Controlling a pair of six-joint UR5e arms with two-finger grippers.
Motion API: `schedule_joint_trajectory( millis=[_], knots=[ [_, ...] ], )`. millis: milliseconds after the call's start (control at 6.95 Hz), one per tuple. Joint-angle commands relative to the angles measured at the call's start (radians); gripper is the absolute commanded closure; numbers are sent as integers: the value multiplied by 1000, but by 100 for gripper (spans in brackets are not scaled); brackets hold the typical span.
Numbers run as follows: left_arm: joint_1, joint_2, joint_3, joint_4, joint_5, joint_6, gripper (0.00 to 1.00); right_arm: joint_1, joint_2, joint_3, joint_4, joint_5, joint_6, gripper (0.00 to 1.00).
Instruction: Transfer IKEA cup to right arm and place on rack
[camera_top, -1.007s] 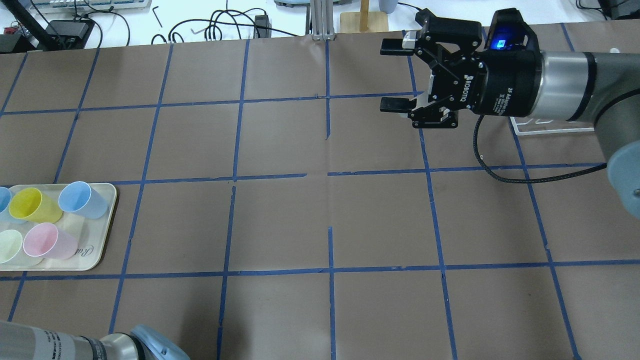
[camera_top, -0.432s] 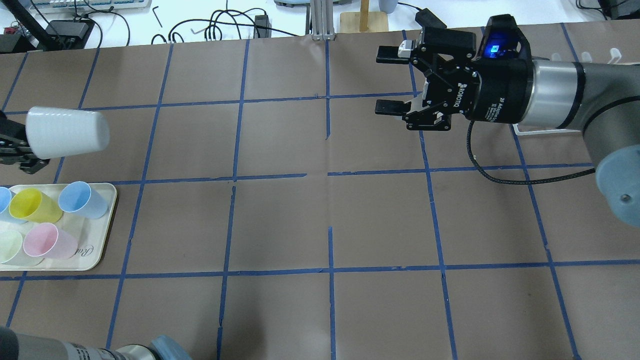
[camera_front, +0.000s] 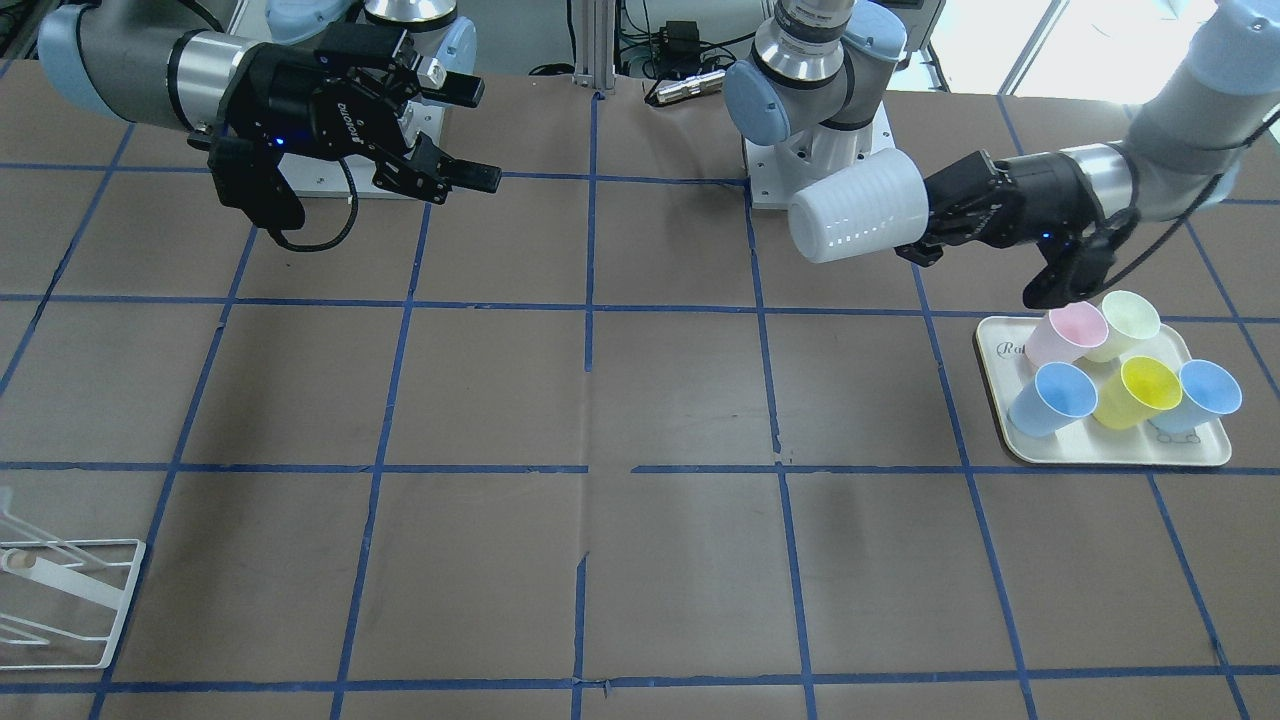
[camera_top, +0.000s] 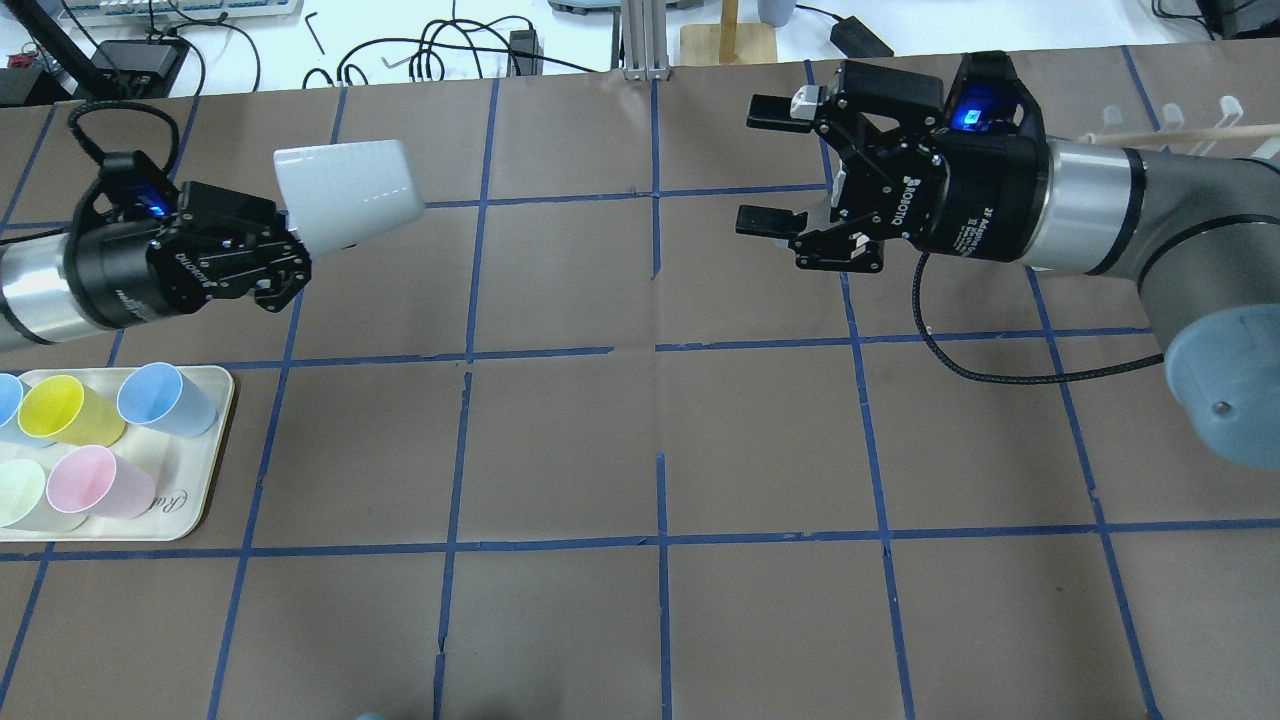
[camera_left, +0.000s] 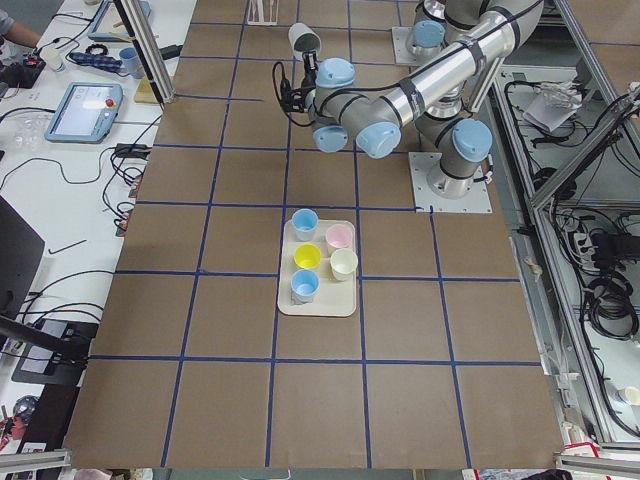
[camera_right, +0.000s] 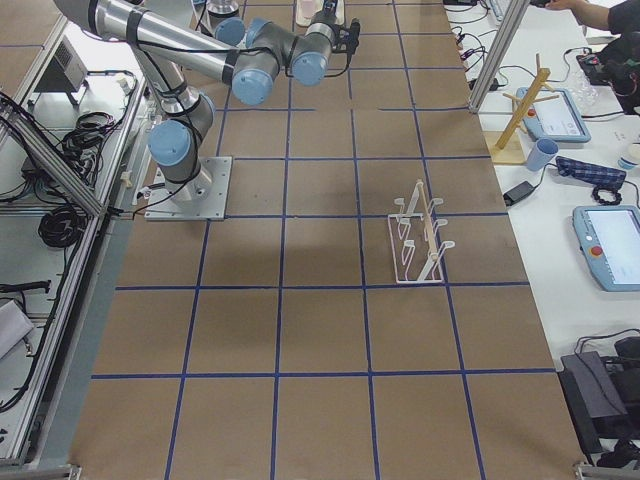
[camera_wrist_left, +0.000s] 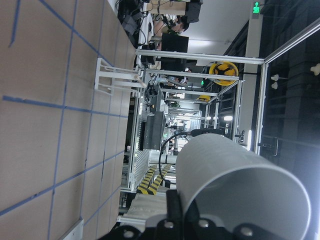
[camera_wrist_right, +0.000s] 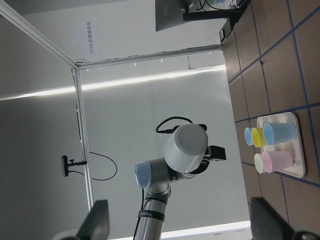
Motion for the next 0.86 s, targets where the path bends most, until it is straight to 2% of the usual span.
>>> schedule_joint_trajectory(
  millis=[0,144,288,576,719],
  knots=[
    [-140,57,-32,-27,-141,80,100,8,6,2,3,38,49,0],
    [-221,70,-31,-20,-154,87,100,9,6,4,3,38,110,0],
    [-275,75,-29,-15,-216,90,100,9,4,4,7,38,140,0],
    [-337,77,-31,-21,-234,113,100,20,7,4,4,38,207,0],
    [-373,77,-29,-12,-304,119,100,20,9,5,13,37,235,0]
  ],
)
